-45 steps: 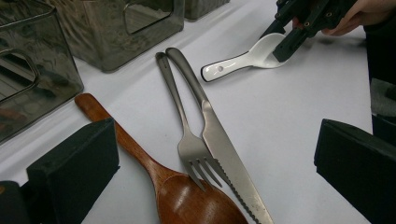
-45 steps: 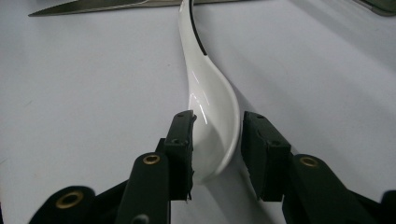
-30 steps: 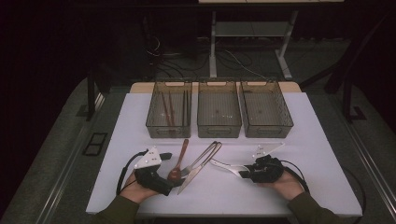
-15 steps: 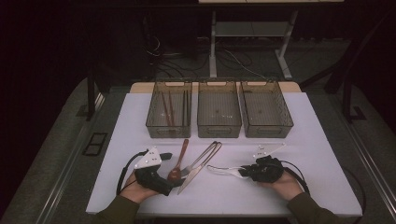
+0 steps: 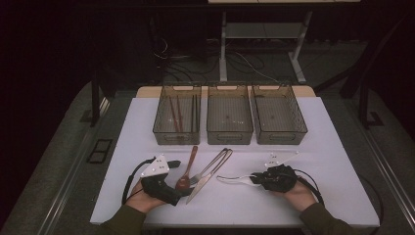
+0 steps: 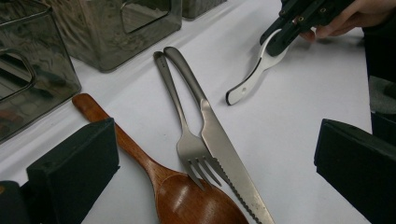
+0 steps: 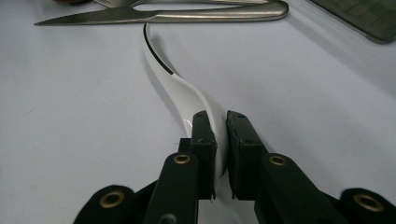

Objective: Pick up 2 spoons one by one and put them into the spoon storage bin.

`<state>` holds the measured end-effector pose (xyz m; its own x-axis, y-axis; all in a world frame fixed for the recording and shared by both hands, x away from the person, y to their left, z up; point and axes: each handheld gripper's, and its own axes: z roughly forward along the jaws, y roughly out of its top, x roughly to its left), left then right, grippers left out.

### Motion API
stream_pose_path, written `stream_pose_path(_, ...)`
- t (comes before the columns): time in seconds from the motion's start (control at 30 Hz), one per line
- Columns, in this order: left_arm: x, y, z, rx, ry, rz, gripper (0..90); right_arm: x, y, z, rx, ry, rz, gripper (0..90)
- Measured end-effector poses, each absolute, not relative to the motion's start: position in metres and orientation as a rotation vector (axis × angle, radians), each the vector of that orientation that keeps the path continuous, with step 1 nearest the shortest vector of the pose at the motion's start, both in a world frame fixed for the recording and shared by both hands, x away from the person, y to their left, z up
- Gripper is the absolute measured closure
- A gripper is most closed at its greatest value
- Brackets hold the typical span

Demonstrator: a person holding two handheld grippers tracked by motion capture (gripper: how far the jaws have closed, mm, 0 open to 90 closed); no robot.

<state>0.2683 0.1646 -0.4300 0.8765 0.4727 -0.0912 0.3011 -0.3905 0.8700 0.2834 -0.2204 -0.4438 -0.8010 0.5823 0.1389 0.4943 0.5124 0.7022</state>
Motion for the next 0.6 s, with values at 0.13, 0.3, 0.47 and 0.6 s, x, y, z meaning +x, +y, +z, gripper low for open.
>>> stream_pose_path(0.13,0.270,0.167,-0.431,2.006,0.575,0.207,0.0,0.285,-0.225,-0.440,0.946,2.602,1.192,82.1)
stream_pose_path(0.3,0.270,0.166,-0.433,2.015,0.589,0.216,0.0,0.286,-0.227,-0.435,0.954,2.569,1.212,82.1)
stream_pose_path(0.47,0.270,0.166,-0.433,2.017,0.589,0.217,0.0,0.286,-0.228,-0.434,0.956,2.555,1.210,82.1)
stream_pose_path(0.6,0.270,0.166,-0.432,2.018,0.586,0.215,0.0,0.287,-0.228,-0.432,0.953,2.546,1.211,82.1)
